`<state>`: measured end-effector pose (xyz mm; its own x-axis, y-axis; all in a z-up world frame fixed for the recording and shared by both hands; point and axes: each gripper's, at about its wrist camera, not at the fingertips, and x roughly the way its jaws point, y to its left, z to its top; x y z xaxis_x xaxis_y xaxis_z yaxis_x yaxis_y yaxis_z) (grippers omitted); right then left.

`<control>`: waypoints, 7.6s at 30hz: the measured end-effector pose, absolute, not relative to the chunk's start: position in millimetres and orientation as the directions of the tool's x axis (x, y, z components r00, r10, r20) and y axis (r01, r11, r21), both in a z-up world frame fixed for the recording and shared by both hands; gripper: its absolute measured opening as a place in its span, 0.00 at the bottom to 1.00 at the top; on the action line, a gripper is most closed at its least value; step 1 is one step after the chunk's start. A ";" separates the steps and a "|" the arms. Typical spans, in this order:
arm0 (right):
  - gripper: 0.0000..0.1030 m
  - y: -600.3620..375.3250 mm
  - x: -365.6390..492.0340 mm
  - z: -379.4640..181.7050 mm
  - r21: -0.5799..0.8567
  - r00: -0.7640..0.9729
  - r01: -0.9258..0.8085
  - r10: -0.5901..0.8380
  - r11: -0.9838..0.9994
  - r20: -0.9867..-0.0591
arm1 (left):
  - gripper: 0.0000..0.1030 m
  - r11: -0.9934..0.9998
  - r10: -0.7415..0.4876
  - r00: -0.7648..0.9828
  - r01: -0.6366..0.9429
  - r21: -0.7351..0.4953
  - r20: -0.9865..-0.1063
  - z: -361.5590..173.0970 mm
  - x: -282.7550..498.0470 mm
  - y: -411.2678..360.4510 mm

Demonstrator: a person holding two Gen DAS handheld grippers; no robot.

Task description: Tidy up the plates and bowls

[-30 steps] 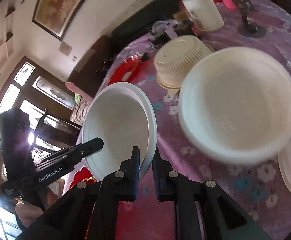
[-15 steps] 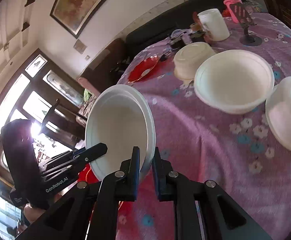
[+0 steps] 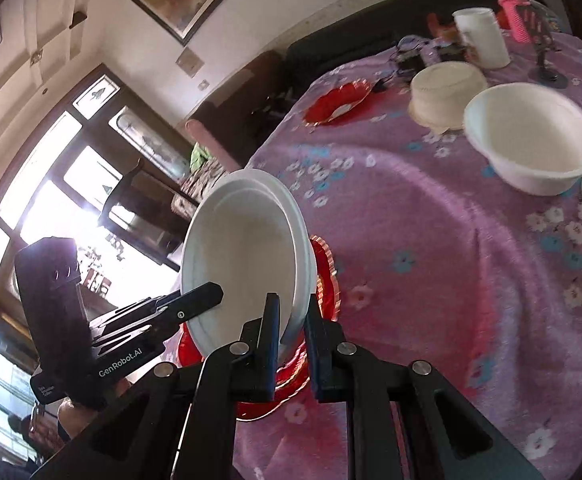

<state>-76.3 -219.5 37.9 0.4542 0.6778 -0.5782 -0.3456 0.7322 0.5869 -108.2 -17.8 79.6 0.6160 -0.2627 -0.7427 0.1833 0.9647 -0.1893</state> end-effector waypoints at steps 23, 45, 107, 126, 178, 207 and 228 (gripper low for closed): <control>0.13 -164.9 -66.0 -5.6 0.600 0.307 -0.348 0.692 0.720 -0.653 | 0.14 0.990 -0.138 0.606 0.088 -0.107 -0.783 41.9 -128.6 16.4; 0.14 -156.7 -64.6 -9.6 0.583 0.310 -0.343 0.674 0.737 -0.670 | 0.15 0.994 -0.106 0.618 0.079 -0.072 -0.779 38.4 -128.7 17.3; 0.70 -359.9 169.8 59.9 0.596 0.478 0.035 0.510 0.803 -0.715 | 0.46 0.918 -0.396 0.371 0.155 -0.364 -0.840 120.7 87.9 -77.8; 0.86 -363.5 290.3 -8.5 0.617 0.303 0.134 0.560 0.776 -0.771 | 0.44 0.924 -0.372 0.241 -0.001 -0.383 -0.896 14.7 262.9 -119.5; 0.12 -217.2 211.1 26.9 0.500 0.373 -0.096 0.496 0.861 -0.784 | 0.10 0.928 -0.342 0.366 -0.014 -0.372 -0.866 41.1 211.4 11.3; 0.12 -249.2 15.4 114.3 0.606 0.451 -0.271 0.655 0.748 -0.606 | 0.14 0.920 -0.388 0.496 0.160 -0.358 -0.776 133.1 20.4 -3.3; 0.12 -213.8 -71.5 75.6 0.681 0.319 -0.343 0.762 0.647 -0.564 | 0.21 0.923 -0.376 0.550 0.155 -0.352 -0.746 114.5 -112.5 37.4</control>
<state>-71.5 -213.8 75.6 0.3192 0.7619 -0.5636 -0.3431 0.6472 0.6807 -112.5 37.4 114.5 0.5501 -0.3762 -0.7455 0.1550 0.9232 -0.3515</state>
